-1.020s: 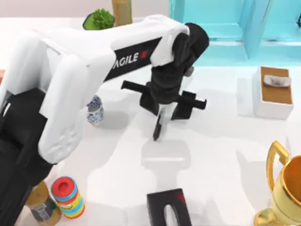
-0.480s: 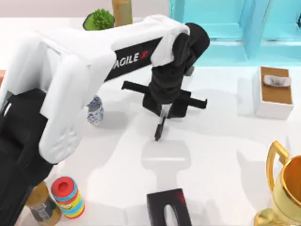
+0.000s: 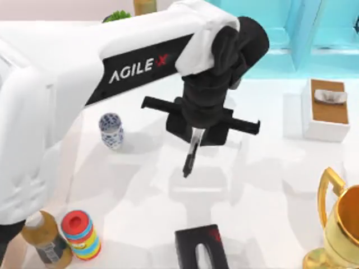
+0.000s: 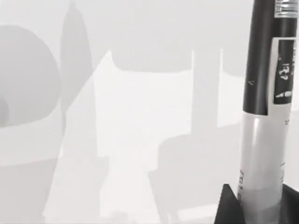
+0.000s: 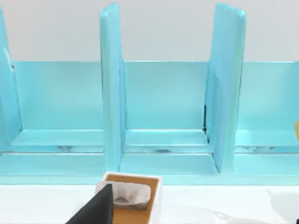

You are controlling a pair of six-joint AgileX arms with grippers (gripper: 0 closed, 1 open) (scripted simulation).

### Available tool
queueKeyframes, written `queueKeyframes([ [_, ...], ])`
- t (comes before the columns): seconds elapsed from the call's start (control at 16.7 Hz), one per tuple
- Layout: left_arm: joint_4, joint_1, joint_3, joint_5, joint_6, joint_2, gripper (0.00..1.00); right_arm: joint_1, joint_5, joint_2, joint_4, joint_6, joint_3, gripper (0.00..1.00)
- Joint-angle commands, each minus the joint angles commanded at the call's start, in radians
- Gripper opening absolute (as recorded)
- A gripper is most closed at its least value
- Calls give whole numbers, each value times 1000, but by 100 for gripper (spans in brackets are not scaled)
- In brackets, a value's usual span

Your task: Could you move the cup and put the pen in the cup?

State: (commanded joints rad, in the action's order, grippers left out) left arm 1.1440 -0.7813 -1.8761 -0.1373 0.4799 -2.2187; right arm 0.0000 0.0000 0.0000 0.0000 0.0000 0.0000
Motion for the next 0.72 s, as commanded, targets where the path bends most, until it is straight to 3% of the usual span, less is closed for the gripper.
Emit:
queueKeyframes([
  [0.24,45,-46,79,-5,45,117,0,0,0,0,0,0,0,100],
  [0.72,0,-37,100,-14,39,120,0,0,0,0,0,0,0,100],
])
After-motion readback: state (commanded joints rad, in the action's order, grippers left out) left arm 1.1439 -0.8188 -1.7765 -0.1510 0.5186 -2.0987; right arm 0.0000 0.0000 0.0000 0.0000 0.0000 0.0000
